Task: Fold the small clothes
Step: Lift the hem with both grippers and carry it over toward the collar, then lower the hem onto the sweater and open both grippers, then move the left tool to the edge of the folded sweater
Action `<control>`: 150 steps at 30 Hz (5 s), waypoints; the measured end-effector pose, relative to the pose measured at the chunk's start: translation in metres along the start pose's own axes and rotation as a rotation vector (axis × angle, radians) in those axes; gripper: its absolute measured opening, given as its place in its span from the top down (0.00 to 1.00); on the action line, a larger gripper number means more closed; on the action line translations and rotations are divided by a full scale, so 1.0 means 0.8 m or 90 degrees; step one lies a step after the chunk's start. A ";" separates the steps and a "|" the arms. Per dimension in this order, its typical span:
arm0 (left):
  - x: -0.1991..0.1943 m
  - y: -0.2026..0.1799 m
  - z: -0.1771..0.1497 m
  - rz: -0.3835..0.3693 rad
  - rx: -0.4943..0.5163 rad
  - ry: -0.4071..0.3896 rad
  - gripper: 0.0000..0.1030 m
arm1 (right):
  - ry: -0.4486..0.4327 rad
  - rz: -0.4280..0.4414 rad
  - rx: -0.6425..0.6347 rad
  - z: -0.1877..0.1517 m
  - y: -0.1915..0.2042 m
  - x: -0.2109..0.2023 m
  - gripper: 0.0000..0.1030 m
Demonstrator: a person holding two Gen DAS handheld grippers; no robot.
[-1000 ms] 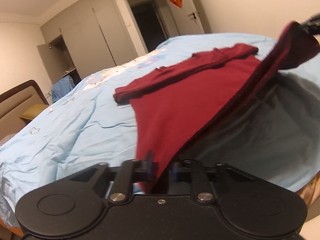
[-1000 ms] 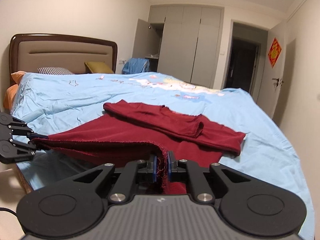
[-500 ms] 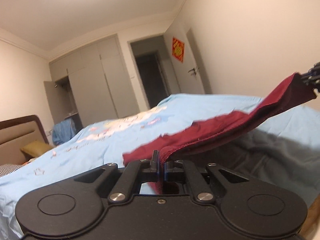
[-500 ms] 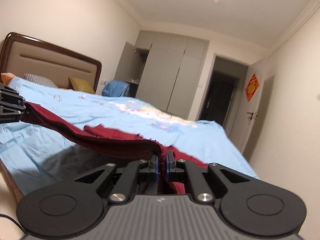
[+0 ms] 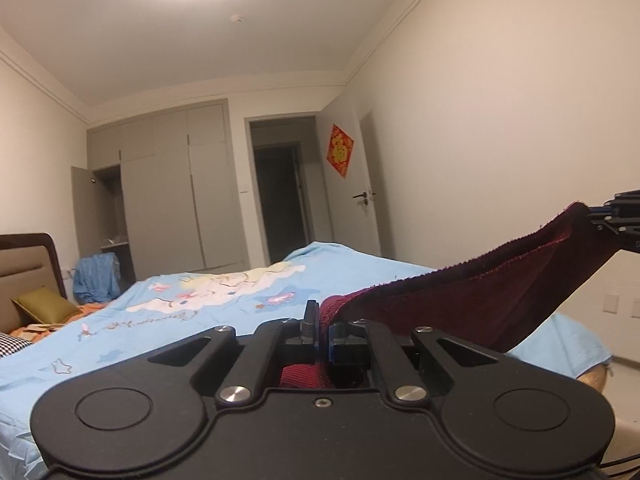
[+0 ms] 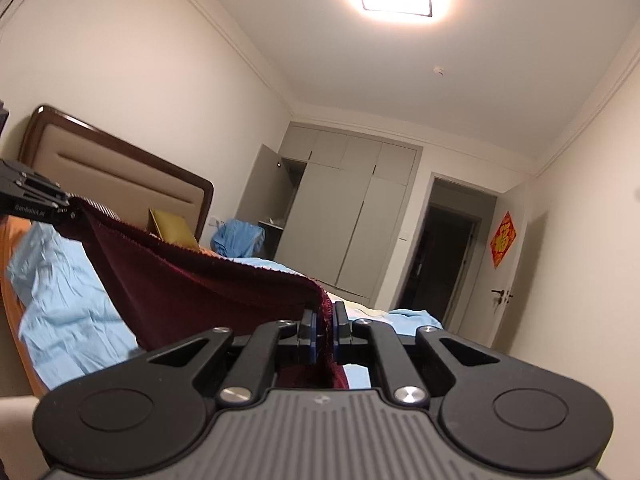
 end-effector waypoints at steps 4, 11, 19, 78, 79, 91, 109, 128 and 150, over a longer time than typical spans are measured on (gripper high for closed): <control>0.025 0.006 0.001 0.001 0.003 0.021 0.97 | 0.011 -0.002 -0.015 -0.002 -0.010 0.027 0.92; 0.131 0.035 0.008 0.006 -0.010 0.077 0.96 | 0.055 -0.005 -0.059 -0.007 -0.036 0.139 0.91; 0.305 0.065 -0.017 0.014 0.016 0.181 0.96 | 0.150 -0.008 -0.070 -0.032 -0.061 0.301 0.91; 0.534 0.078 -0.203 -0.063 -0.173 0.305 0.01 | 0.379 0.073 0.194 -0.240 -0.111 0.516 0.03; 0.537 0.083 -0.210 -0.056 -0.188 0.309 0.01 | 0.384 0.064 0.221 -0.247 -0.119 0.518 0.02; 0.547 0.094 -0.256 -0.041 -0.251 0.301 0.01 | 0.363 0.059 0.276 -0.287 -0.137 0.507 0.00; 0.542 0.098 -0.242 -0.035 -0.243 0.312 0.01 | 0.340 0.067 0.309 -0.284 -0.144 0.496 0.00; 0.301 0.122 -0.222 0.140 -0.336 0.304 0.01 | 0.246 0.028 0.099 -0.191 0.031 0.368 0.00; 0.264 0.057 -0.266 0.057 -0.481 0.277 0.01 | 0.234 -0.068 0.141 -0.272 0.073 0.346 0.00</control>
Point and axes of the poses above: each gripper's, at about its wrist camera, not at the fingertips, and x roughly the way its jaws point, y to its left, z to its top, the point moved 2 cm from there along x, roughly the way its jaws point, and after that the axes turned 6 degrees about x, right-handed, at the moved point
